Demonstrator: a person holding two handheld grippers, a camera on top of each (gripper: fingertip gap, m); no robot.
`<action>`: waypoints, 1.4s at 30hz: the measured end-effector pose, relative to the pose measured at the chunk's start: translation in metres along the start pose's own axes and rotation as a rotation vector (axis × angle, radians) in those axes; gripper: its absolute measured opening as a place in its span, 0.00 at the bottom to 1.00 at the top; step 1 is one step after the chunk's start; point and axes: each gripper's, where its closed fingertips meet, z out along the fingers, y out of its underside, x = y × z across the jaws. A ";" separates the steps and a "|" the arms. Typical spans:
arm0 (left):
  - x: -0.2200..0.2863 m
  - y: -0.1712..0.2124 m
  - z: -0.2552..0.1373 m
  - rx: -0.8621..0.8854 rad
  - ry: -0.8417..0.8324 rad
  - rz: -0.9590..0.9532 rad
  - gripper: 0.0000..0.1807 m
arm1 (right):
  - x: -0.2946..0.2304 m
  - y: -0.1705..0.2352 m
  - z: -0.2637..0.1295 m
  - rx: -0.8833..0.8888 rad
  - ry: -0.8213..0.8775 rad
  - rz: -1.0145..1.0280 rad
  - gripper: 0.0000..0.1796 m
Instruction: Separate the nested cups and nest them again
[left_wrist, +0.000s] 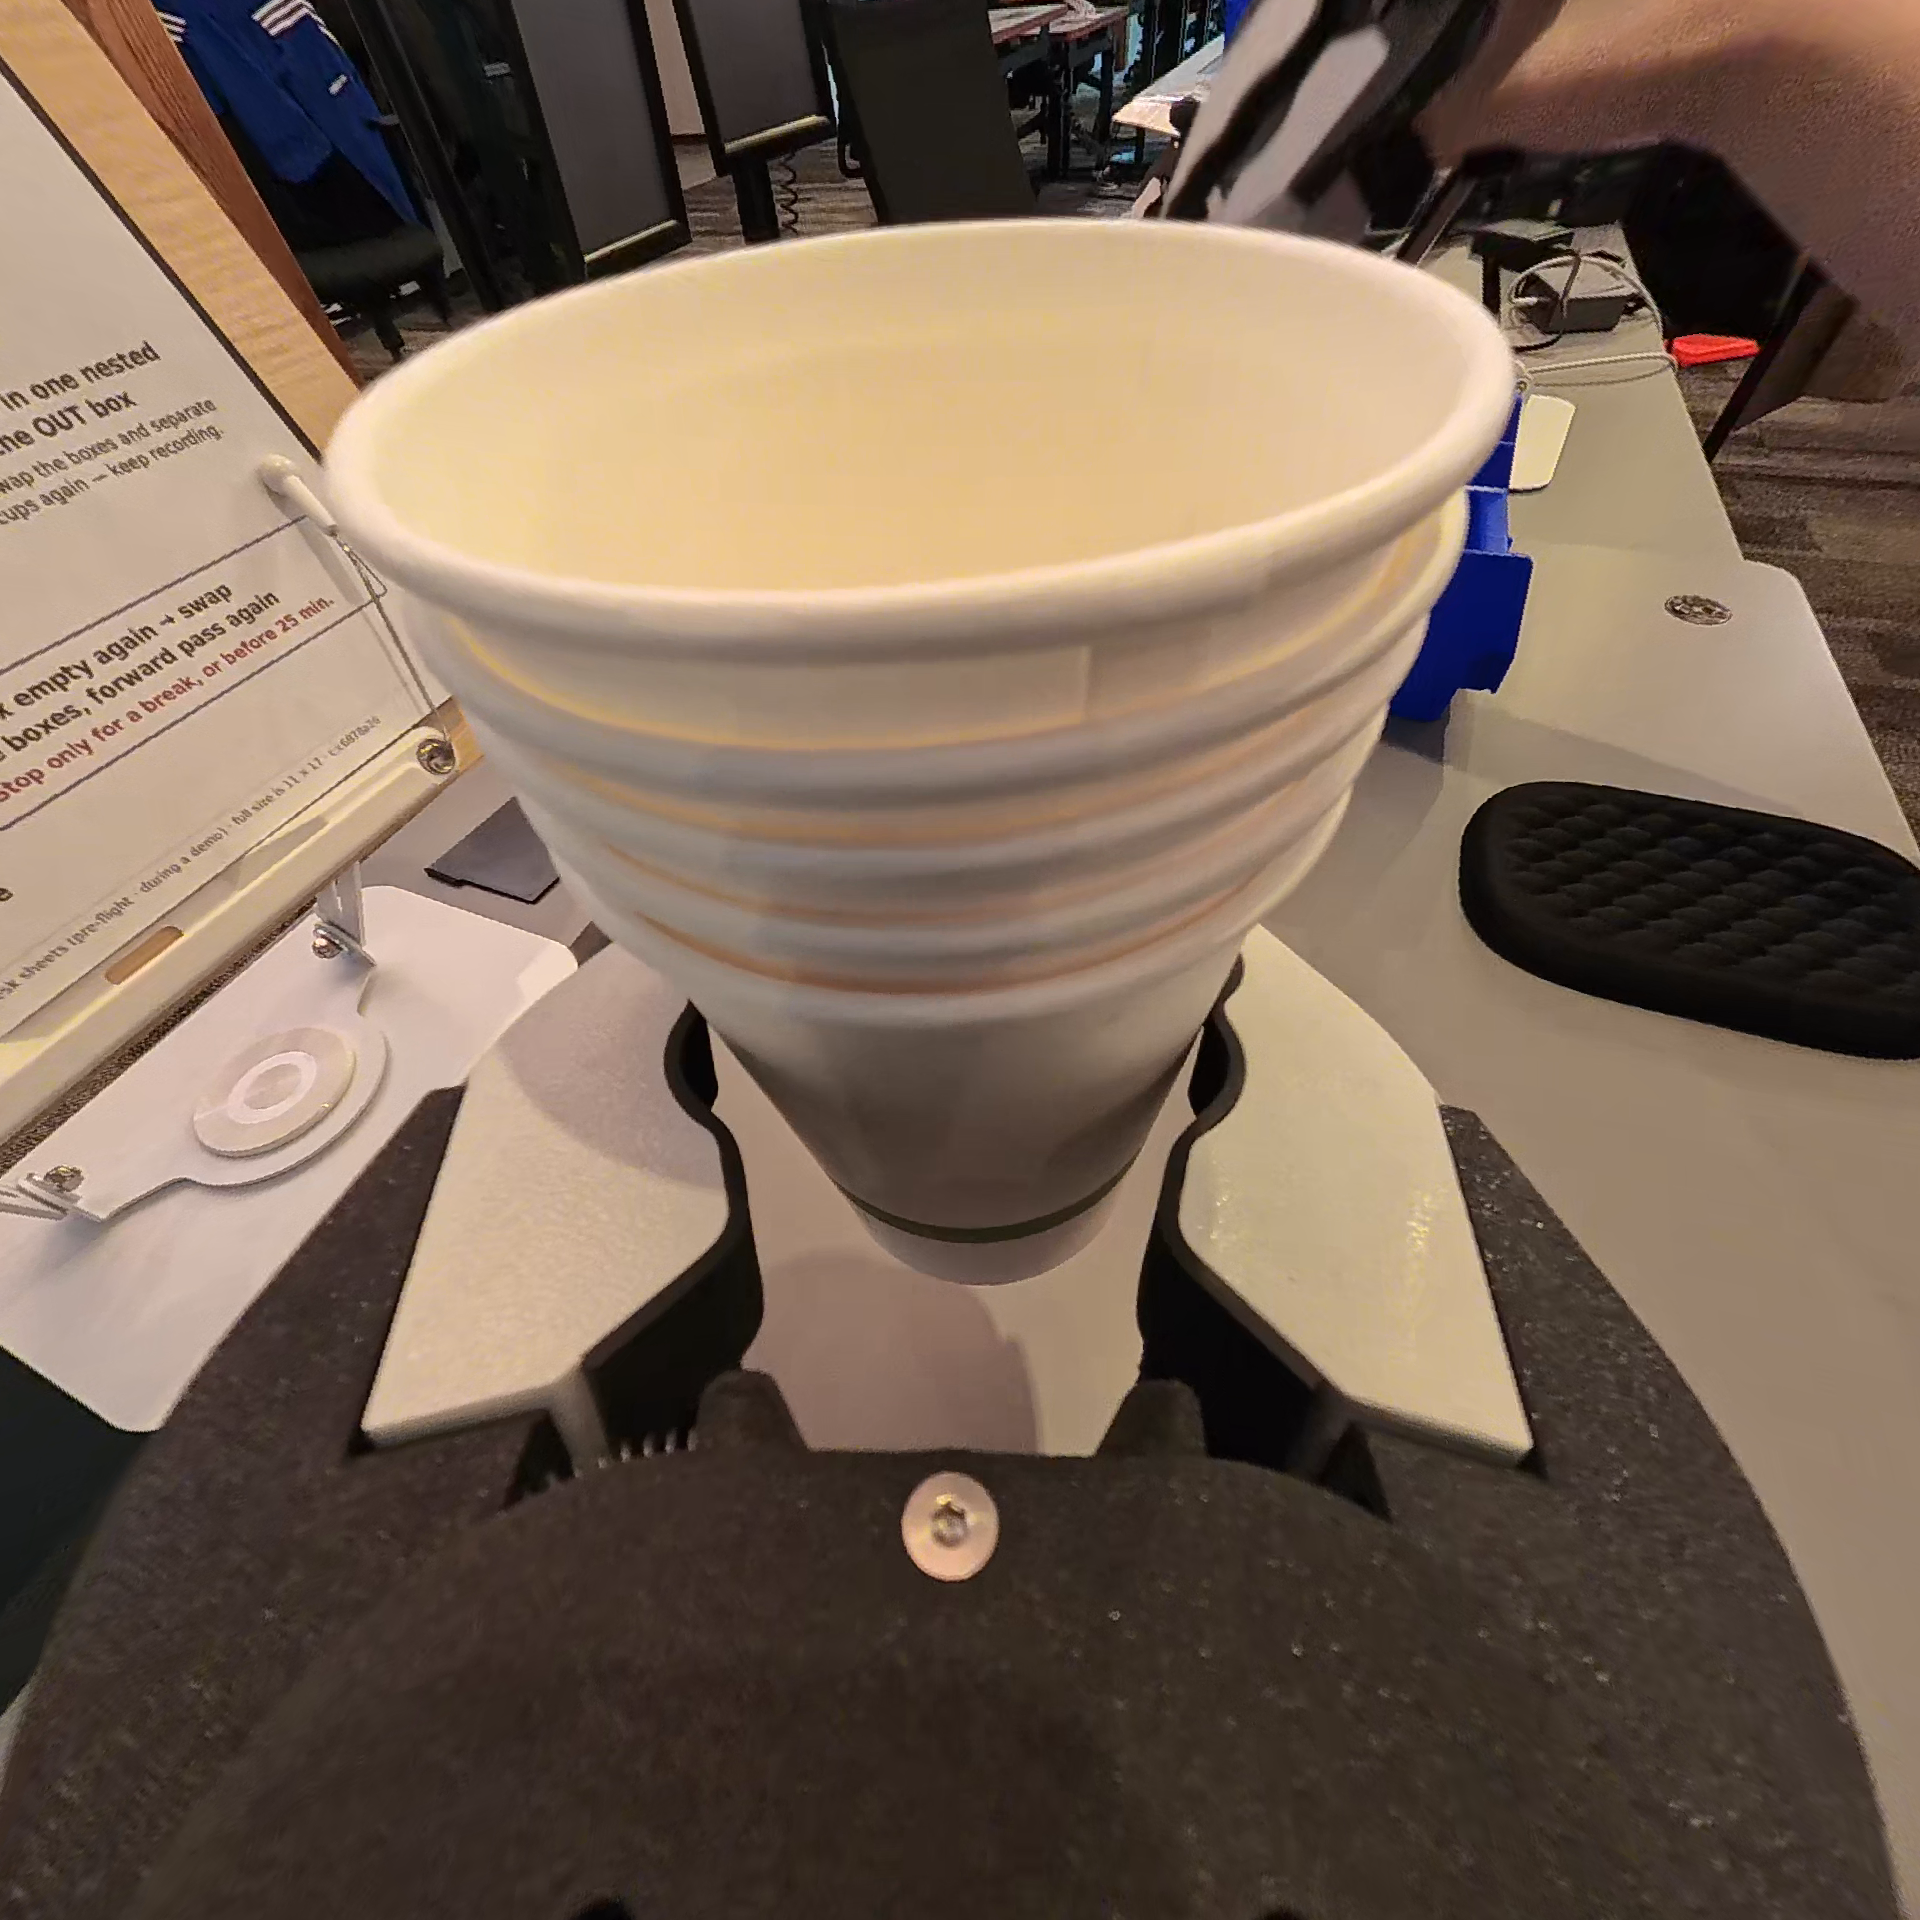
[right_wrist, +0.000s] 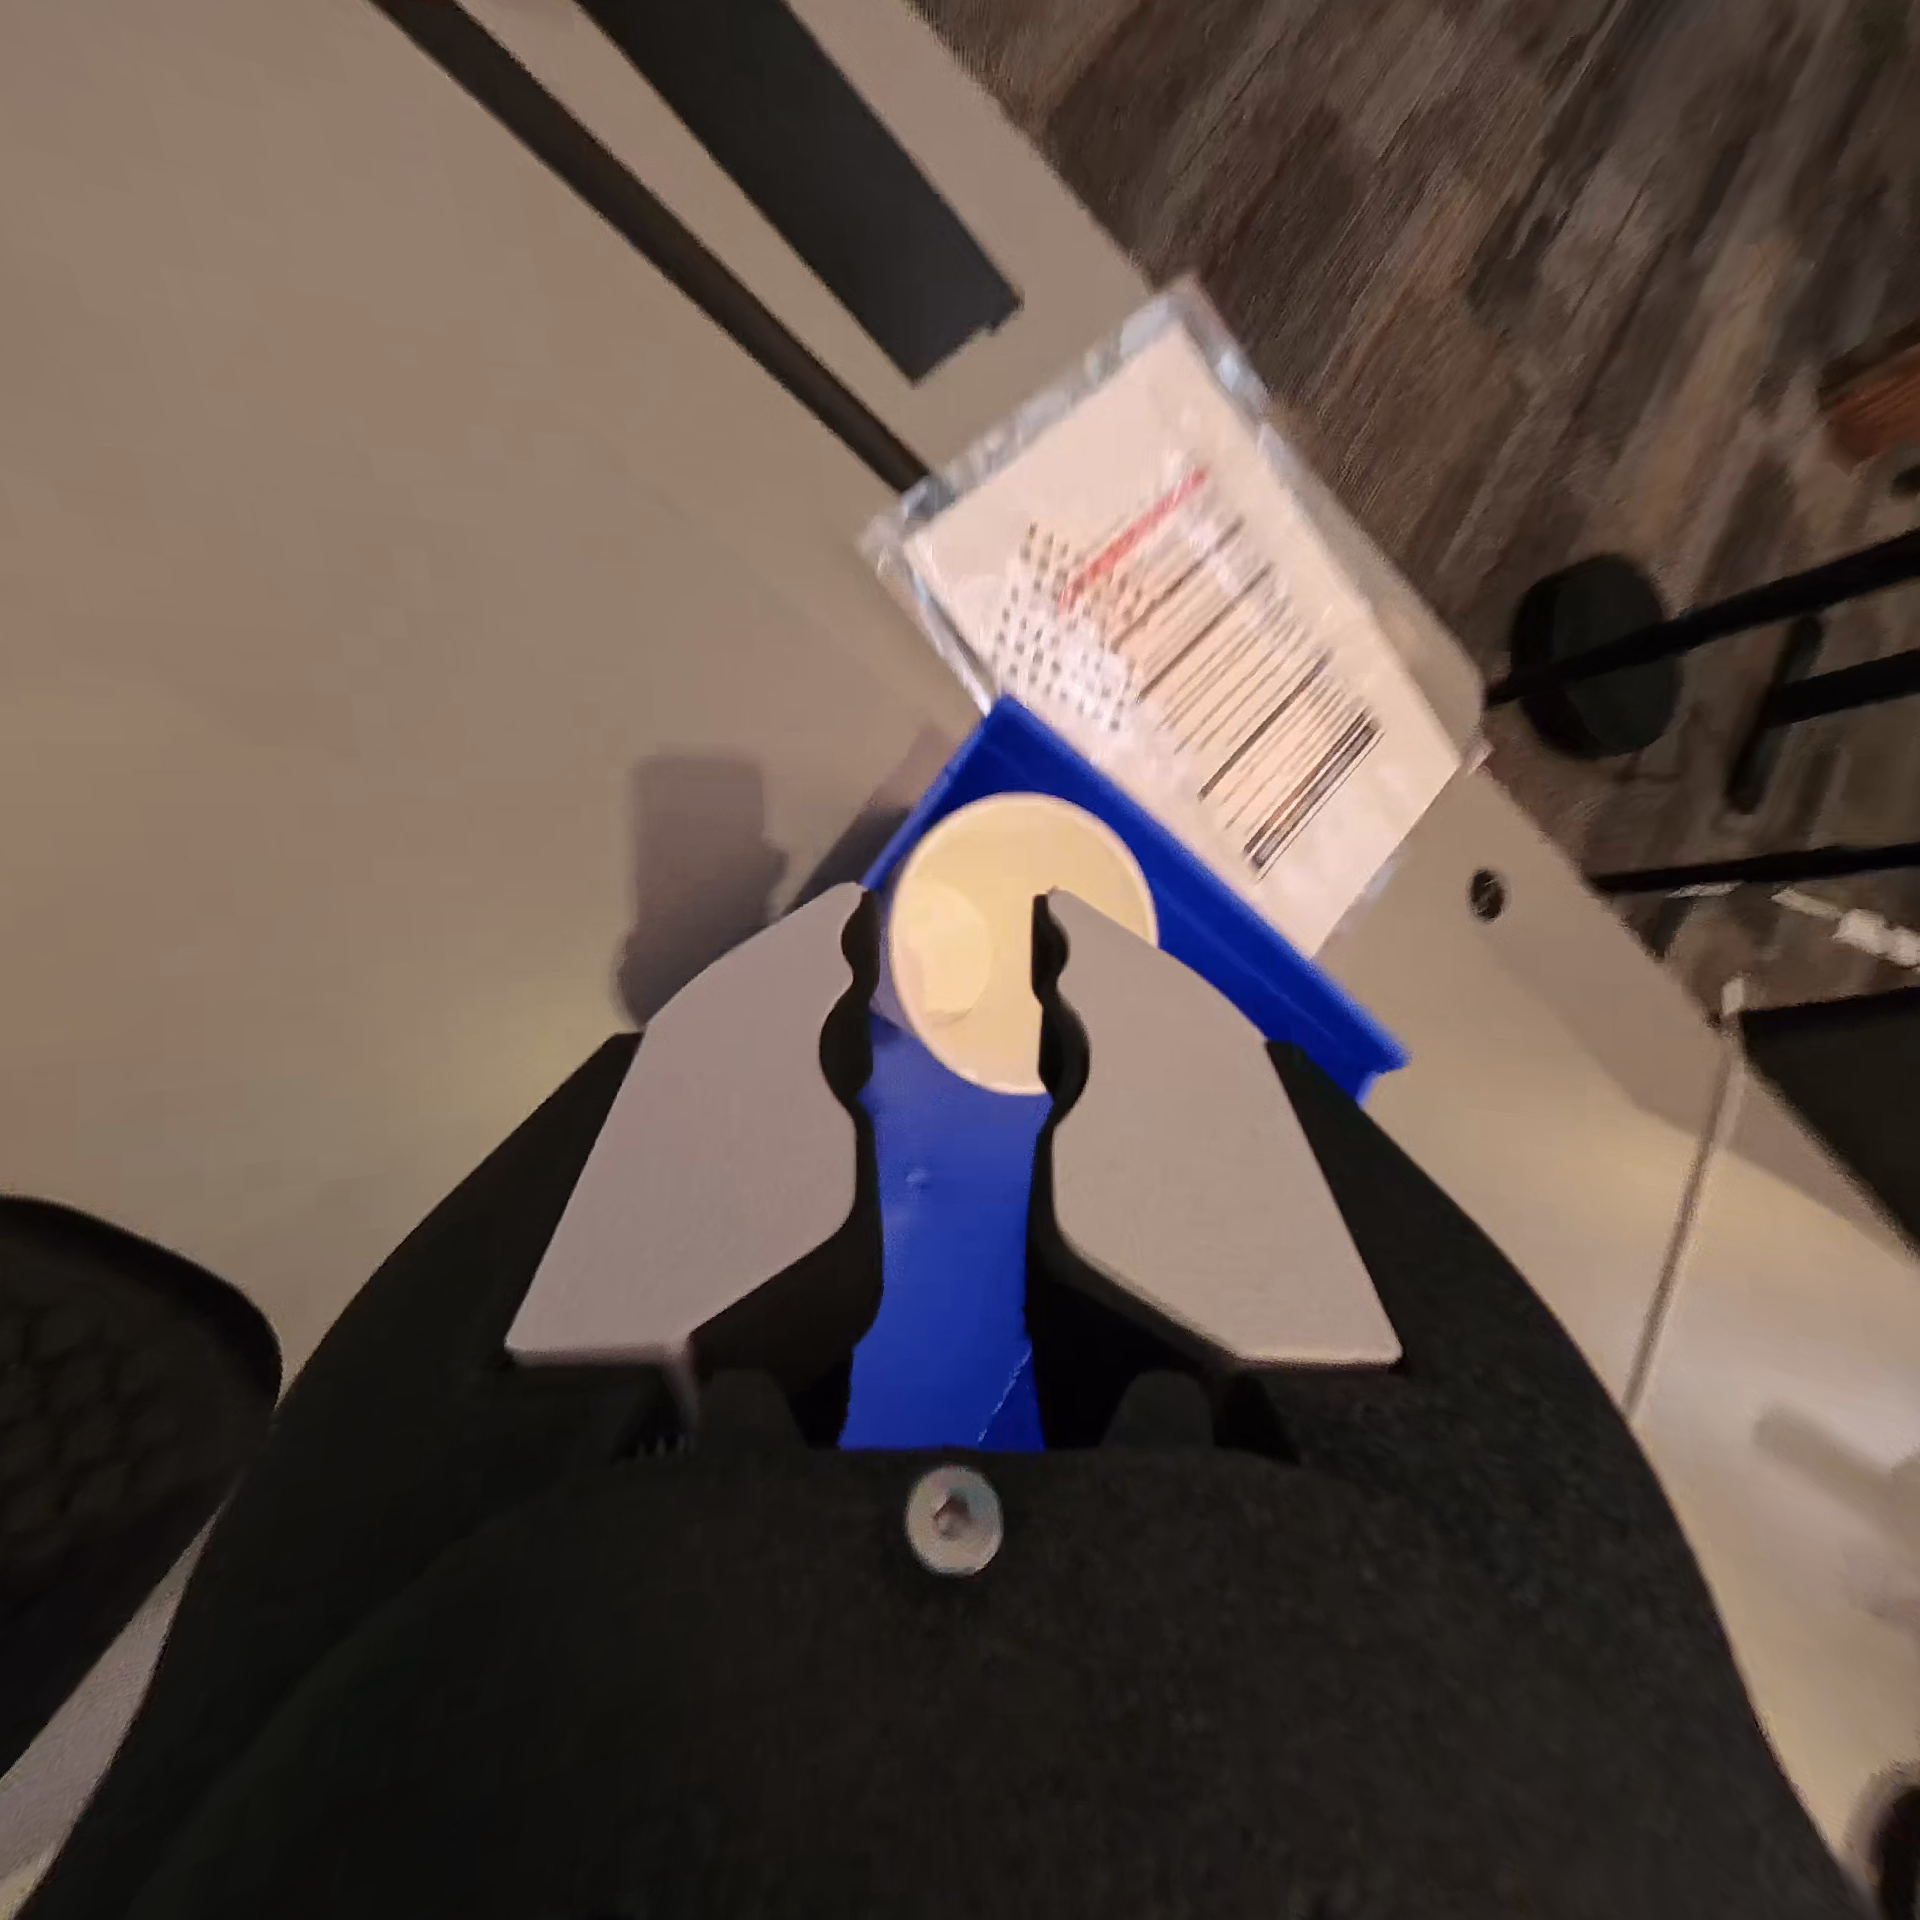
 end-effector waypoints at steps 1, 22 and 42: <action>0.000 0.000 0.001 -0.001 0.002 0.000 0.50 | -0.004 -0.017 -0.012 0.030 0.015 -0.034 0.15; 0.017 0.007 0.013 -0.036 0.038 0.026 0.50 | -0.301 -0.214 -0.106 0.369 -0.575 -0.781 0.11; 0.020 0.004 0.010 -0.036 0.040 0.055 0.50 | -0.310 -0.206 -0.087 0.298 -0.645 -0.753 0.01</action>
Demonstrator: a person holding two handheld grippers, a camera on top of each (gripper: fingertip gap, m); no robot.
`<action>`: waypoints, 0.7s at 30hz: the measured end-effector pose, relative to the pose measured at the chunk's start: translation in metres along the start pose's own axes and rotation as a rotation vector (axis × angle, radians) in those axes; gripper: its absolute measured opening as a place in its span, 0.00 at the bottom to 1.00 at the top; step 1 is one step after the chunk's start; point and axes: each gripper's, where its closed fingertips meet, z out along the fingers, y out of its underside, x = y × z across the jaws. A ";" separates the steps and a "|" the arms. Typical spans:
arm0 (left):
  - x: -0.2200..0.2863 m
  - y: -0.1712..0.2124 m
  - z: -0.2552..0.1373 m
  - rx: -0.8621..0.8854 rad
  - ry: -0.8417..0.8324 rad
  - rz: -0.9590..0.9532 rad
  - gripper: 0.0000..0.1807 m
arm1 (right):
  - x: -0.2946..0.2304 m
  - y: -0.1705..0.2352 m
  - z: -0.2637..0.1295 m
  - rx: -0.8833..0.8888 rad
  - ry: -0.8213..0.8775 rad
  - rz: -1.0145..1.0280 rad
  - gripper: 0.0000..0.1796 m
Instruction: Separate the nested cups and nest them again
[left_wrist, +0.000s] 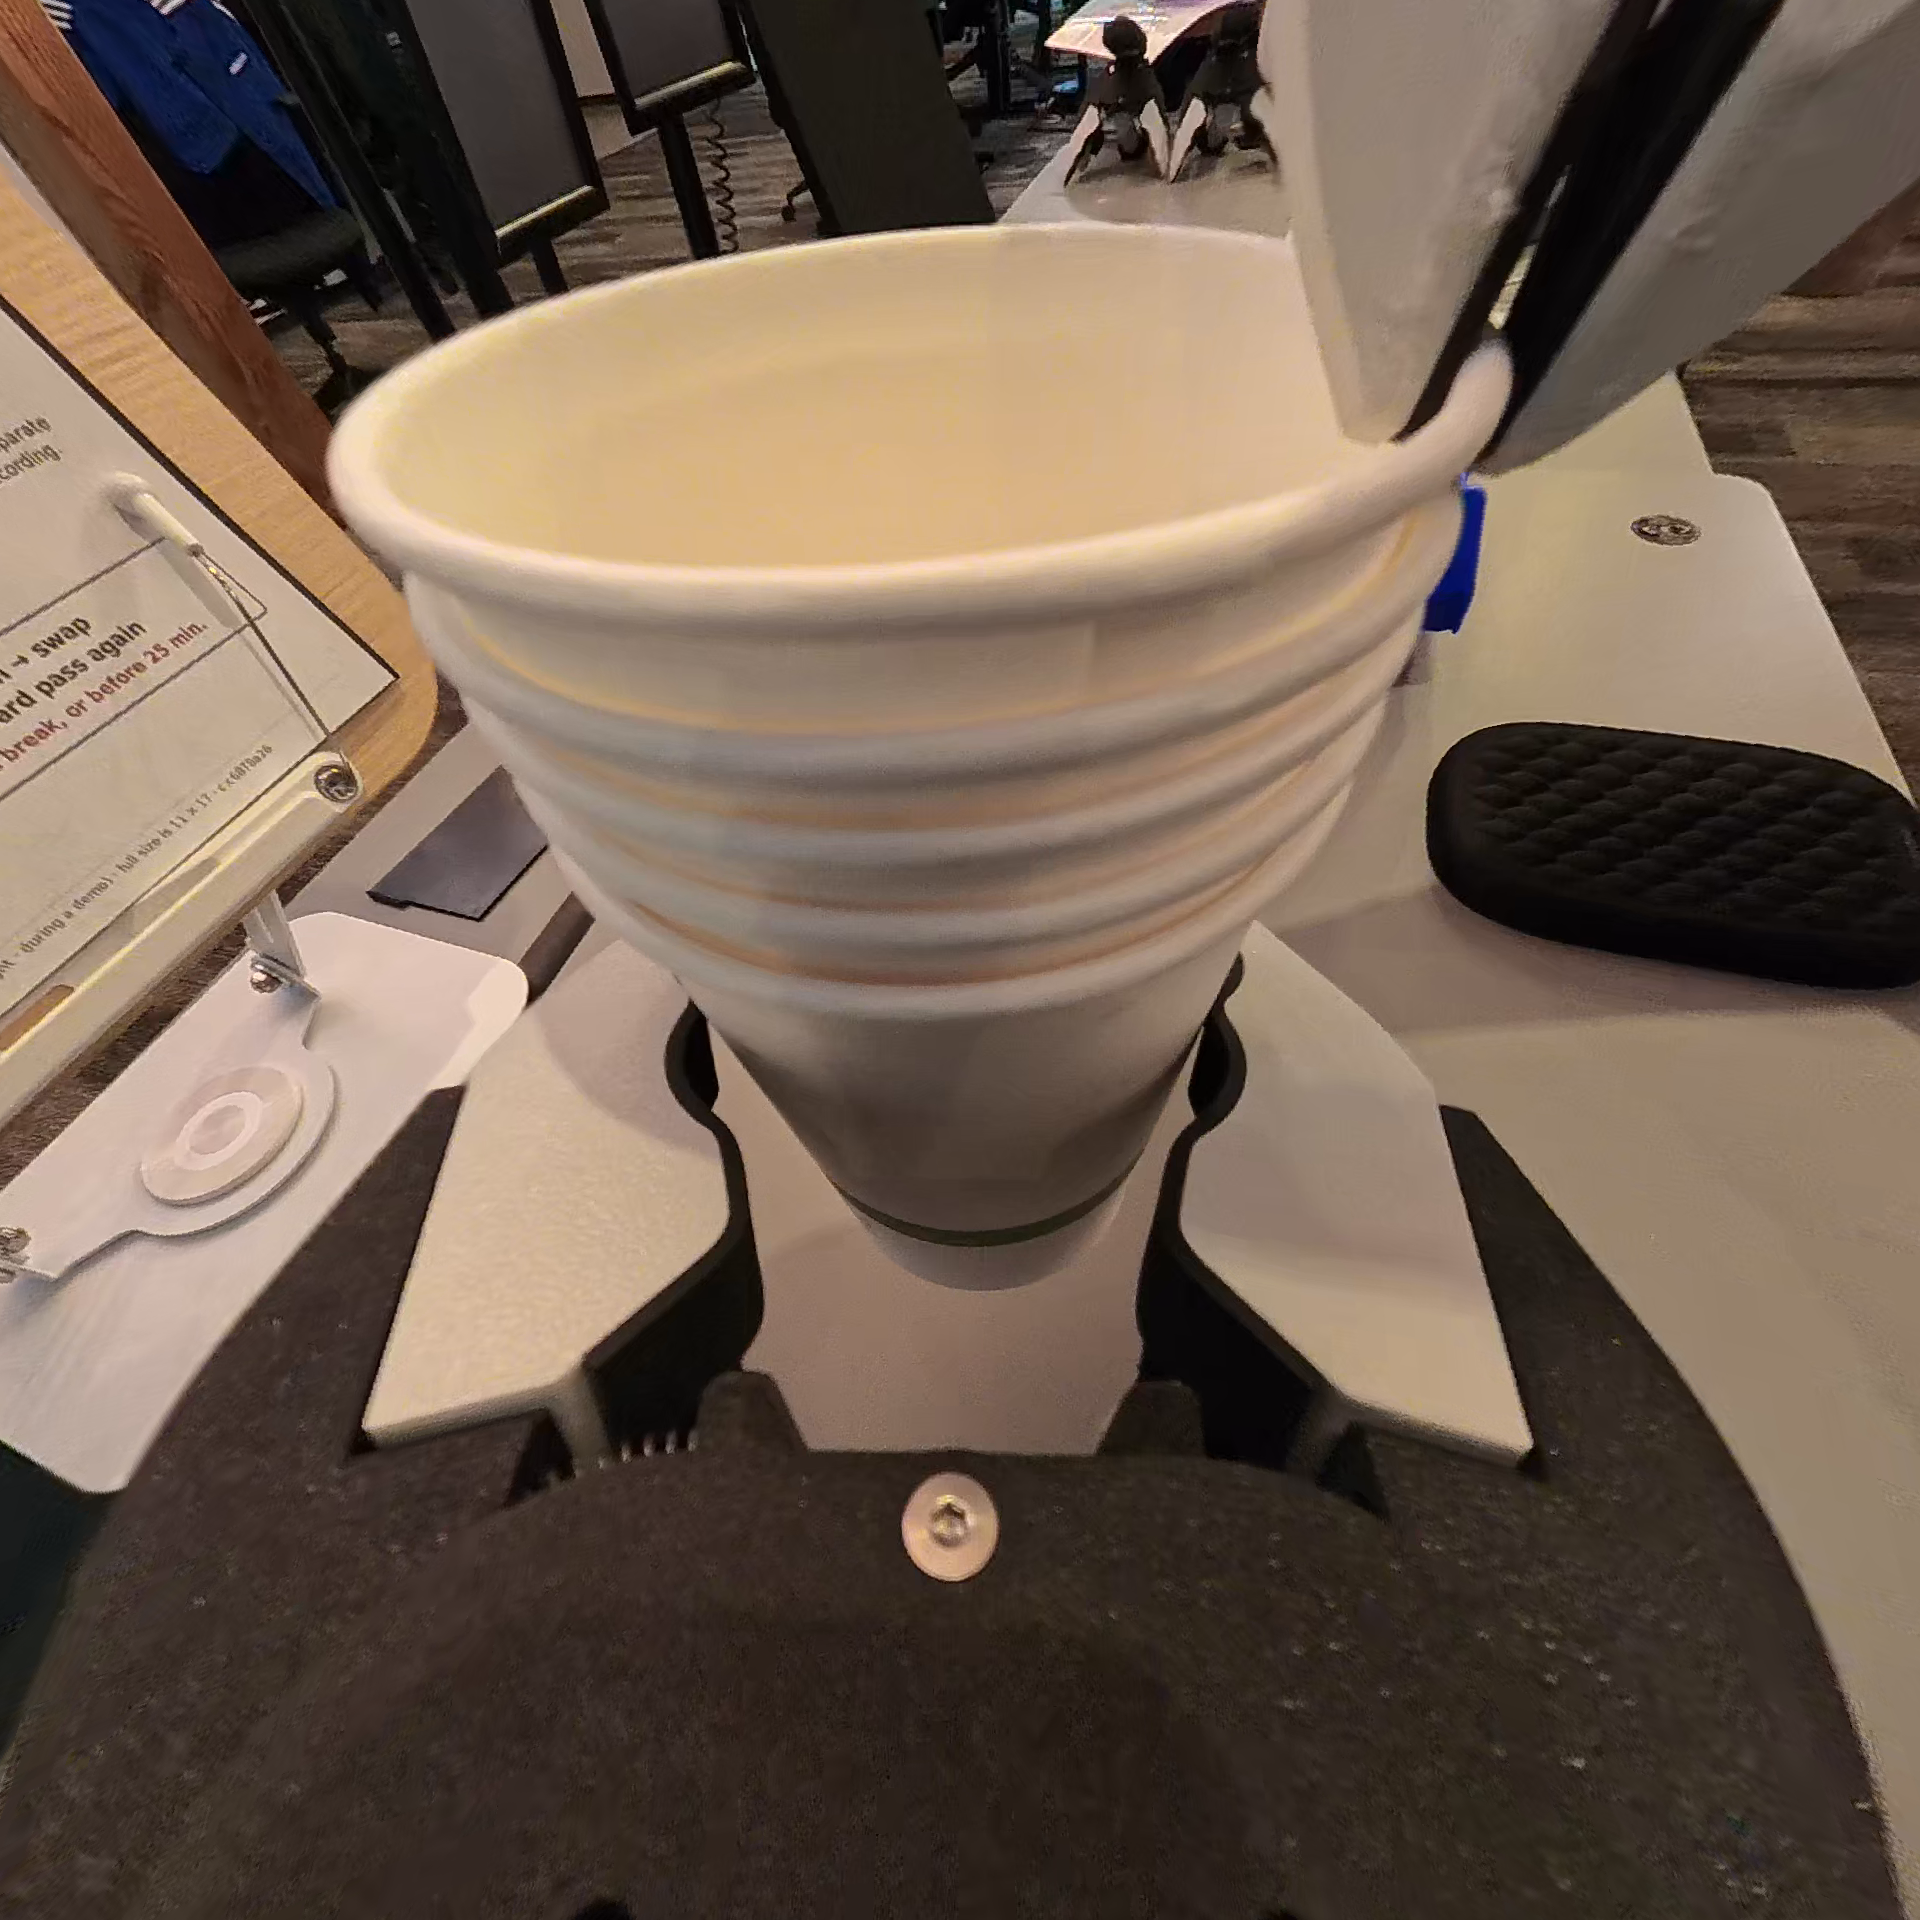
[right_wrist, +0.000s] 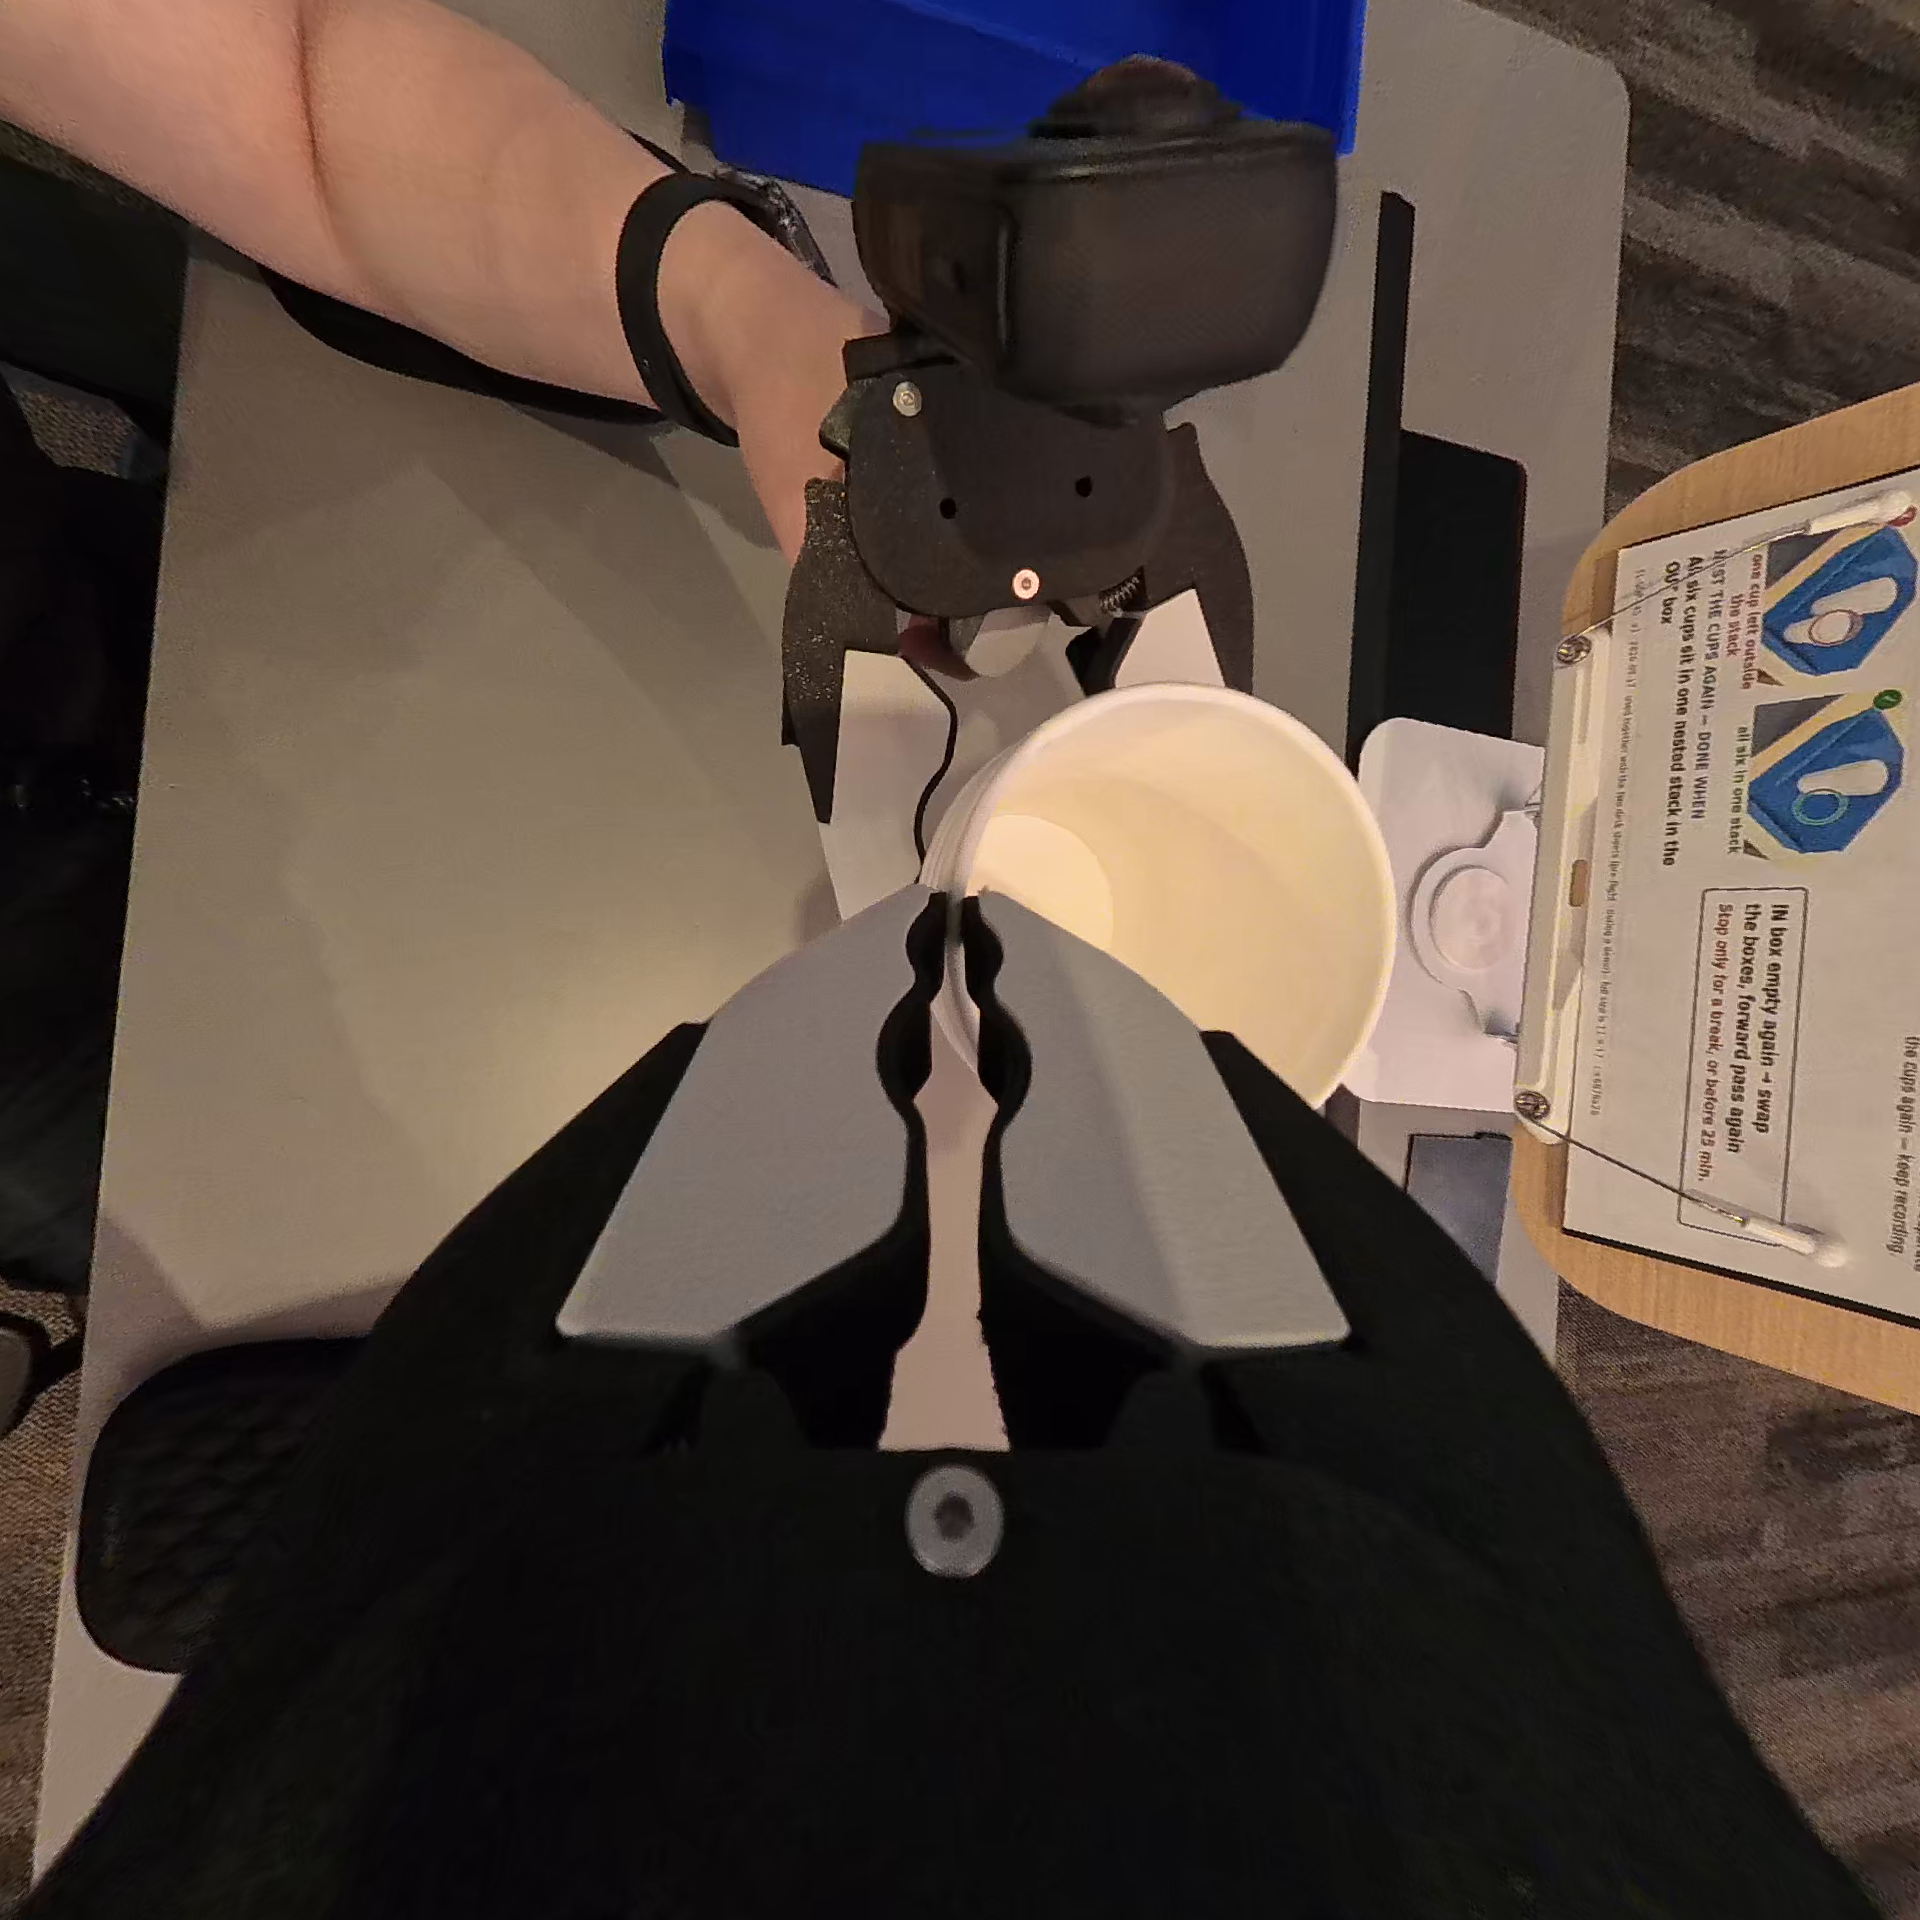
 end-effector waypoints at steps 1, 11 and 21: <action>0.000 0.000 0.000 -0.003 -0.005 0.005 0.50 | 0.000 0.000 0.000 0.003 0.000 0.002 0.01; -0.002 0.007 0.005 -0.031 -0.015 0.012 0.50 | 0.007 -0.009 -0.021 0.057 0.060 -0.003 0.01; -0.002 0.011 0.008 -0.041 -0.009 0.008 0.50 | 0.019 -0.019 -0.067 0.116 0.191 -0.007 0.01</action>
